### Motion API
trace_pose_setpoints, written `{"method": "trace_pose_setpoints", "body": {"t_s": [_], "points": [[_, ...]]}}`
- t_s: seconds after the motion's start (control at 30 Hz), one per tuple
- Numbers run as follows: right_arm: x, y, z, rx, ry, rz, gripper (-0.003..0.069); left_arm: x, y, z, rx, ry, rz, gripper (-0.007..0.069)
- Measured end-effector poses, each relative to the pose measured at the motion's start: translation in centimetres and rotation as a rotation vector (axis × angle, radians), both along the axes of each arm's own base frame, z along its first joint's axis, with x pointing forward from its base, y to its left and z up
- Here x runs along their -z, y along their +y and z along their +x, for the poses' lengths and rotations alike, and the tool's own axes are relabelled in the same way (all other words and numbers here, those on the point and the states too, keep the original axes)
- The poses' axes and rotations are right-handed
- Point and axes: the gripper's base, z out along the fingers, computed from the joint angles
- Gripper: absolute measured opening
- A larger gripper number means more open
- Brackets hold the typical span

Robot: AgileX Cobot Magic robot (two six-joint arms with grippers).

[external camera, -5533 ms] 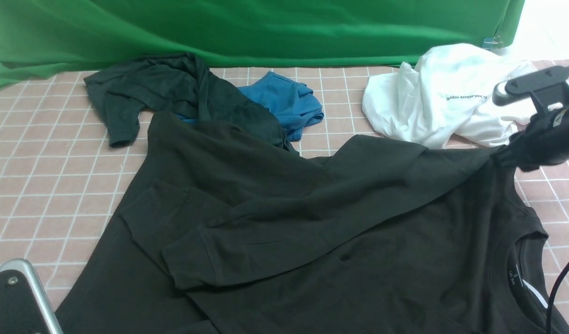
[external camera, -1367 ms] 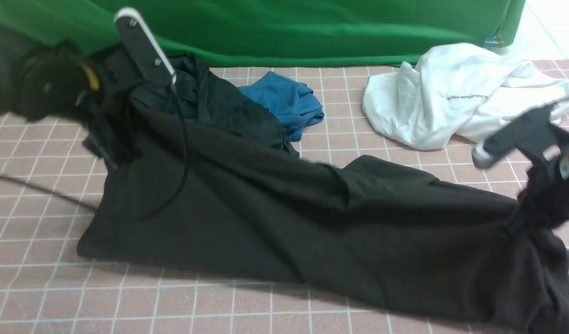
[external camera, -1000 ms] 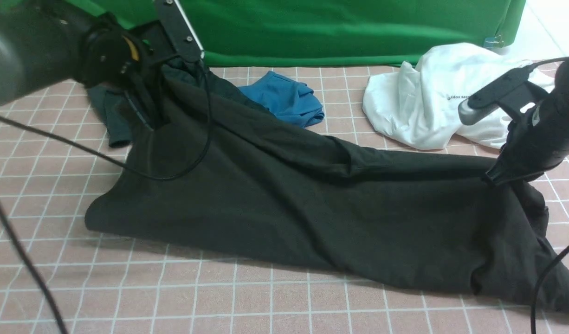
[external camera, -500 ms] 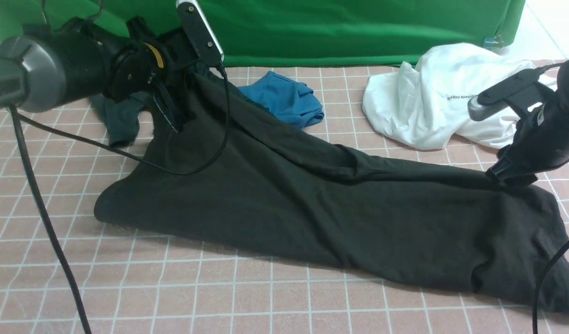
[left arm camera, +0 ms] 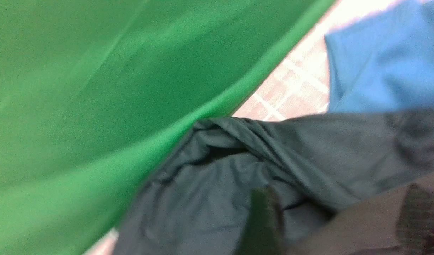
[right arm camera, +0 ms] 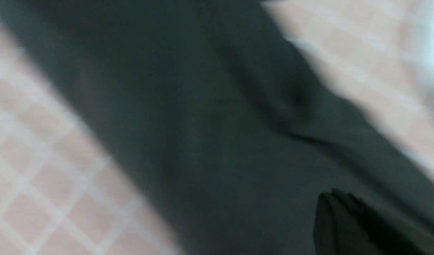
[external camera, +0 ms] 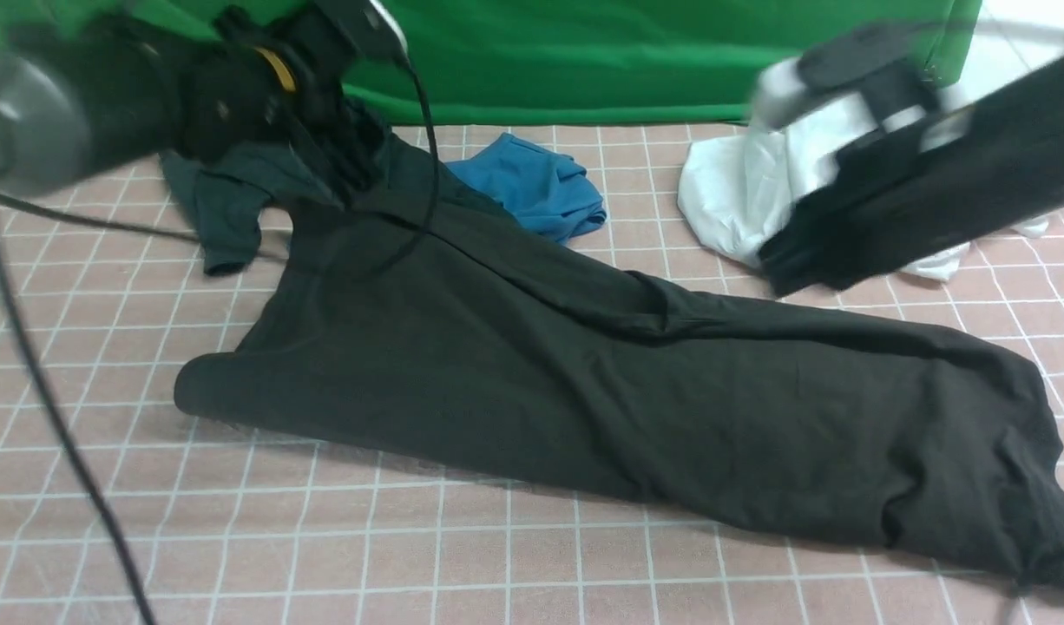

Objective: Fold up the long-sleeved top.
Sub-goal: Use both arms to drag the lower edge of the fabric forward and fold it over the upper edge

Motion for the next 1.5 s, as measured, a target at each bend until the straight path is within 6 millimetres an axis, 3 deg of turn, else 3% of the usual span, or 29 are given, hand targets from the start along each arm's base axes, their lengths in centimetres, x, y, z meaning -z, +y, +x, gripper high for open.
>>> {"method": "trace_pose_setpoints", "body": {"t_s": [0.03, 0.07, 0.1, 0.13, 0.17, 0.23, 0.37, 0.5, 0.67, 0.73, 0.87, 1.07, 1.33, 1.5], "points": [[0.4, 0.4, 0.2, -0.01, 0.009, 0.001, 0.003, -0.4, 0.0, -0.3, -0.014, 0.004, -0.028, 0.0404], [2.9, 1.9, 1.0, -0.049, 0.055, -0.015, 0.0027, -2.2, 0.0, -1.4, -0.057, 0.016, -0.127, 0.0289], [3.6, 2.4, 1.4, -0.063, 0.062, -0.022, 0.0027, -3.3, 0.0, -2.1, -0.071, 0.013, -0.171, 0.0197], [4.5, 2.7, 1.8, -0.067, 0.078, -0.029, 0.0027, -3.5, 0.0, -2.5, -0.075, 0.017, -0.189, 0.0164], [5.9, 3.4, 3.0, -0.077, 0.088, -0.04, 0.0028, -4.5, -0.2, -3.8, -0.077, 0.029, -0.24, 0.0075], [7.5, 4.1, 4.6, -0.074, 0.095, -0.047, 0.0028, -4.5, -0.6, -5.4, -0.063, 0.066, -0.259, 0.0029], [8.8, 4.5, 7.2, -0.054, 0.086, -0.043, 0.0028, -2.1, -1.5, -7.7, -0.049, 0.188, -0.276, 0.0017], [9.4, 4.0, 9.4, -0.023, 0.045, -0.051, 0.0028, 1.7, -1.6, -9.6, -0.066, 0.34, -0.283, 0.0017], [8.4, 2.5, 11.6, 0.06, -0.043, -0.046, 0.0028, 5.0, -1.2, -11.3, -0.068, 0.414, -0.239, 0.0017], [7.4, 2.2, 11.5, 0.053, -0.03, -0.047, 0.0028, 5.8, -1.0, -11.6, -0.062, 0.4, -0.216, 0.0017], [6.1, 3.3, 9.0, -0.028, 0.052, -0.064, 0.0026, 7.9, -0.7, -11.7, -0.071, 0.397, -0.197, 0.0017], [8.8, 5.7, 6.4, -0.111, 0.123, -0.102, 0.0026, 10.7, -0.8, -11.0, -0.088, 0.446, -0.179, 0.0017], [11.7, 4.2, 7.9, -0.047, 0.138, -0.114, 0.0026, 12.0, -0.9, -10.6, -0.075, 0.462, -0.151, 0.0017], [11.5, 2.2, 9.6, 0.036, 0.061, -0.095, 0.0026, 12.1, -0.9, -10.6, -0.073, 0.46, -0.149, 0.0017]]}}
